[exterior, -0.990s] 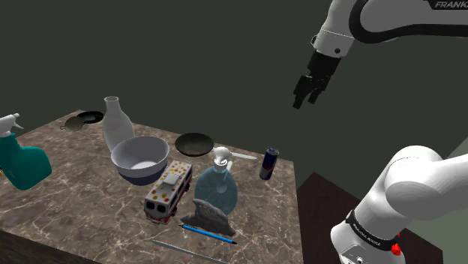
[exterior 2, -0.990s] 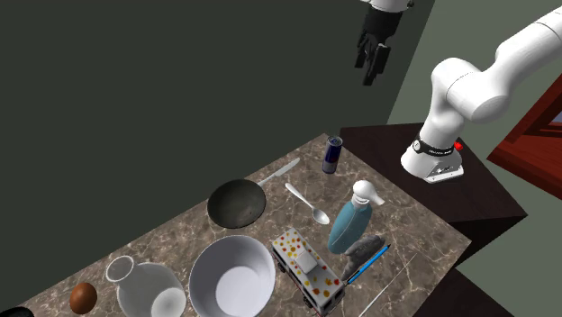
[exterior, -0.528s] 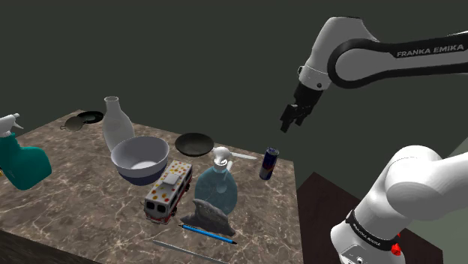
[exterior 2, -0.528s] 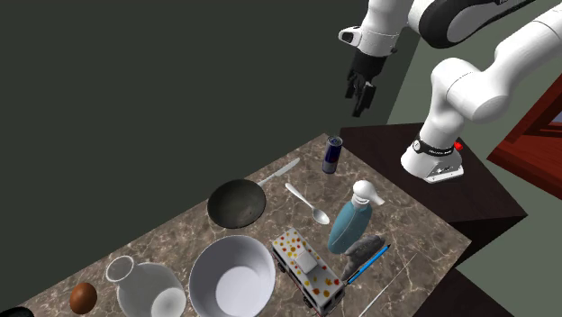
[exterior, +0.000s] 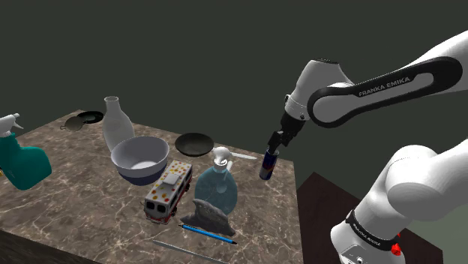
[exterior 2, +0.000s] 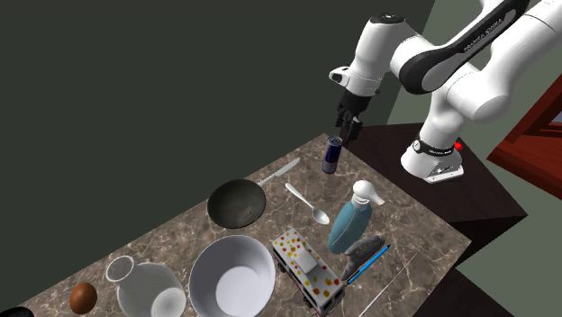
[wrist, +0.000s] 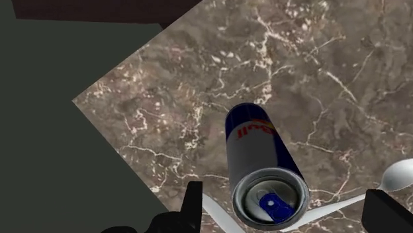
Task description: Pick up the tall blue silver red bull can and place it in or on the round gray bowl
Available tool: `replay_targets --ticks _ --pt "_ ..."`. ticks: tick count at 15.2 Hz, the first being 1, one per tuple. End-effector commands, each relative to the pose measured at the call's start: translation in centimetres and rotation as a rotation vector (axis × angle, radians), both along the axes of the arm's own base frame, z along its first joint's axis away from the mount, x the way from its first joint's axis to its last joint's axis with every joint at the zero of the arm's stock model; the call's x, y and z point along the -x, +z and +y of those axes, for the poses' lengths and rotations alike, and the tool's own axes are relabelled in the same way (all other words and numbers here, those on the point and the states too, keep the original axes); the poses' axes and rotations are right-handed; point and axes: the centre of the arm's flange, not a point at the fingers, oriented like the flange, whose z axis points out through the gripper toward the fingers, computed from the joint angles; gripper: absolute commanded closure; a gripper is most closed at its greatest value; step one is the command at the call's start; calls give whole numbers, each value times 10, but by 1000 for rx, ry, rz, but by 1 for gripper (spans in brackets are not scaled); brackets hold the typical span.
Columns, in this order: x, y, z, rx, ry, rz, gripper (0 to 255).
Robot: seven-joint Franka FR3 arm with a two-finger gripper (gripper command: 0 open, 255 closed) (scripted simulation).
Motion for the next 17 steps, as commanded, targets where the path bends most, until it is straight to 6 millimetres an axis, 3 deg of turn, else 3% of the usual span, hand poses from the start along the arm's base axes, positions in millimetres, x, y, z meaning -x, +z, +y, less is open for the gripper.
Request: replay_targets --ticks 1,7,15,16,17 --pt "-1 -12 -1 -1 1 -5 0" --pt "-6 -47 0 -1 1 -5 0" --pt "-6 -47 0 -1 1 -5 0" --pt "-6 -47 0 -1 1 -5 255" --pt "-6 -47 0 -1 1 -5 255"
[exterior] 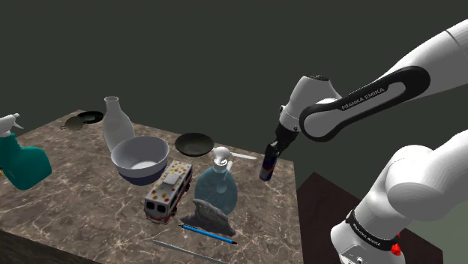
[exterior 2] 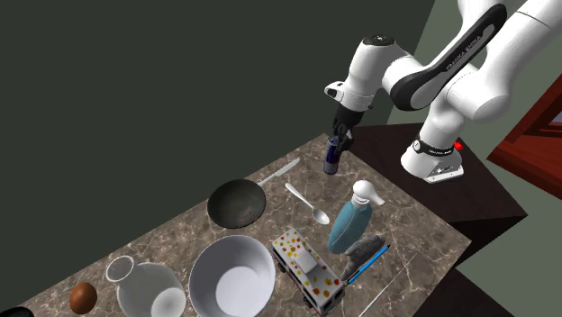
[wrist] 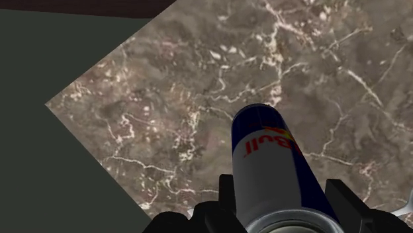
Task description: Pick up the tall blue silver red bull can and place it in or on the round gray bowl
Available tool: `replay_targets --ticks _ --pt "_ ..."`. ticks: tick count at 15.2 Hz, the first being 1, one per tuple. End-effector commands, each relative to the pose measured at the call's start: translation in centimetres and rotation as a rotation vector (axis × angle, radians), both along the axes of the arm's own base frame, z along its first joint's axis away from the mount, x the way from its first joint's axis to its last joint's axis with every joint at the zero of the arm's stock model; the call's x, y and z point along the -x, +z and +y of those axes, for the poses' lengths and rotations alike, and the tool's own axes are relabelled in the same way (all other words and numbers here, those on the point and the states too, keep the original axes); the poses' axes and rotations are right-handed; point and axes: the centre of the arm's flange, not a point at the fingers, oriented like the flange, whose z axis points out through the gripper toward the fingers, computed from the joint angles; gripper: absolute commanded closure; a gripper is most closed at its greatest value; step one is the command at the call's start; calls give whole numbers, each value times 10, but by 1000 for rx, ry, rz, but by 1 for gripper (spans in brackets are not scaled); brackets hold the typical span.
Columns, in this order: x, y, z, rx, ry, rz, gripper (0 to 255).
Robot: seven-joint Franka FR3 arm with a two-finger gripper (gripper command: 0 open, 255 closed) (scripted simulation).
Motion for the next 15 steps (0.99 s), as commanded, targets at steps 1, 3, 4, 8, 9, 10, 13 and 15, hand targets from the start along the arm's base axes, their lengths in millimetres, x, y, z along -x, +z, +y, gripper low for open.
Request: replay_targets --ticks 1,3,4,8,9,10,13,15 --pt "0 -1 0 0 0 3 255" --pt "1 -1 0 0 0 3 255" --pt "1 -1 0 0 0 3 255" --pt "0 -1 0 0 0 3 255" --pt "1 4 0 0 0 3 255" --pt "0 10 0 0 0 3 255" --pt "0 25 0 0 0 3 255" --pt "0 36 0 0 0 3 255"
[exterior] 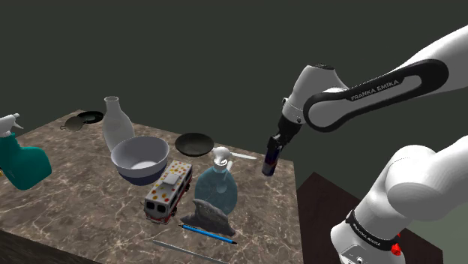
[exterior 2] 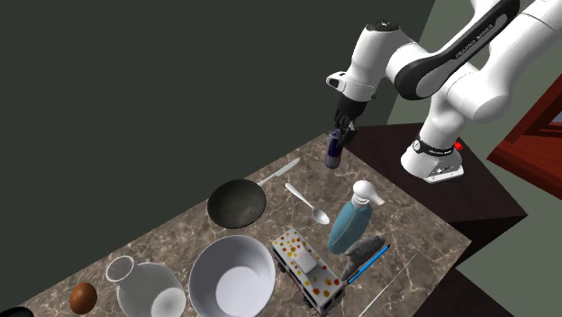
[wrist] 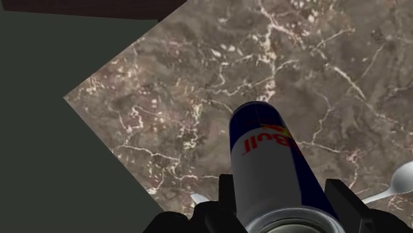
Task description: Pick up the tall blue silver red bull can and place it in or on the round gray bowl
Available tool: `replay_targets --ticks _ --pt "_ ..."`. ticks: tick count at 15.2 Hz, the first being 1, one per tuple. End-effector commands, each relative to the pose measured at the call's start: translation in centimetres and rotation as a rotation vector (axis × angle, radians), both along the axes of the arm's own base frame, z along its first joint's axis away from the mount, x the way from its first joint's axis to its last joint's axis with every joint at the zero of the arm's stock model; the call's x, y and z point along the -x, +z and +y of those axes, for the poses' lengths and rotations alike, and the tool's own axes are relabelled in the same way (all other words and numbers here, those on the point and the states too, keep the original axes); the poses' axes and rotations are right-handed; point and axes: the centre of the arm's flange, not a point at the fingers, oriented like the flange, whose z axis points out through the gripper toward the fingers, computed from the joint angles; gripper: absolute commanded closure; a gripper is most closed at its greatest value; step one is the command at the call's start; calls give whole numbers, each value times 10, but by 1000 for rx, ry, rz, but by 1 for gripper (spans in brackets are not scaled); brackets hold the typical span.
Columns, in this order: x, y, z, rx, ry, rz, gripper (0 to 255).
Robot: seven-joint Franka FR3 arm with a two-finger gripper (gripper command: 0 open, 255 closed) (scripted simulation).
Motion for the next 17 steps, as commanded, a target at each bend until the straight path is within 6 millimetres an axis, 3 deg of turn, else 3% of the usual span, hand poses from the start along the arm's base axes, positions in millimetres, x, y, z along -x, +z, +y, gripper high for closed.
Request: replay_targets --ticks 1,16,17 --pt "0 11 0 0 0 0 255" --pt "0 88 0 0 0 0 255" --pt "-12 90 6 0 0 0 255"
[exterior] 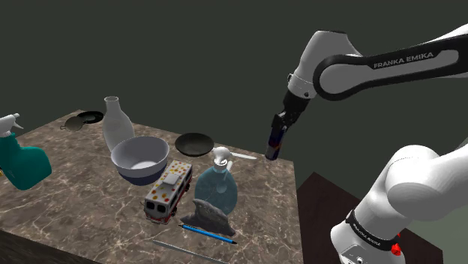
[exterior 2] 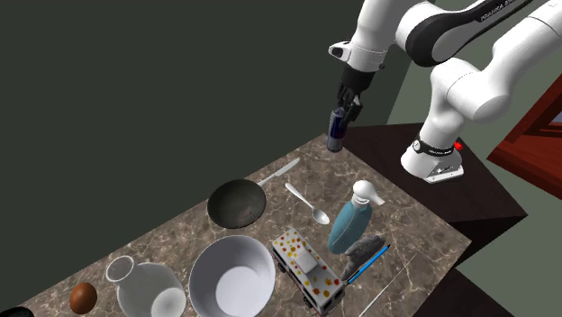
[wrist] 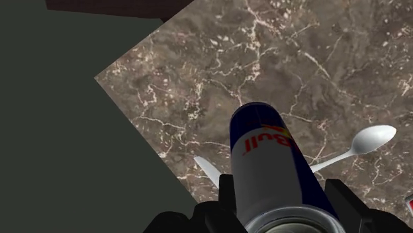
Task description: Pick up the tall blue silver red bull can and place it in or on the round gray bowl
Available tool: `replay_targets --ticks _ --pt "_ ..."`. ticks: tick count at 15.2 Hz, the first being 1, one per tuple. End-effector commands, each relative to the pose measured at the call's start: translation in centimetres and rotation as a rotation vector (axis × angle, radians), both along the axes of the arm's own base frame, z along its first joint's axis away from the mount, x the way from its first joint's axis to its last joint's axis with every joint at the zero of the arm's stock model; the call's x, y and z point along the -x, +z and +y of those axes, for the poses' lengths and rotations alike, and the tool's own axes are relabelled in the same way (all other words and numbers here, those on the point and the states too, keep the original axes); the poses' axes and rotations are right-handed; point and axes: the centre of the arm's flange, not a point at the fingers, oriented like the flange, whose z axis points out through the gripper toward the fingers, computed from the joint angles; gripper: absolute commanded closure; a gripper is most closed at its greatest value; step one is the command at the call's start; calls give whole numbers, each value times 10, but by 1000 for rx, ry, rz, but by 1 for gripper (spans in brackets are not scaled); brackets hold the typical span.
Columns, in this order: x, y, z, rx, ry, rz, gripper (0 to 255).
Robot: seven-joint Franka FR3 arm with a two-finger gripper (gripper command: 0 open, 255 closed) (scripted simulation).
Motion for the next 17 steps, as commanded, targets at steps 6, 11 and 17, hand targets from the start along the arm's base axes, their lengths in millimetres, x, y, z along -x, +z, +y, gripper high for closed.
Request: replay_targets --ticks 6,11,17 --pt "-79 16 34 0 0 0 255" --pt "-139 25 59 0 0 0 255" --pt "-211 35 90 0 0 0 255"
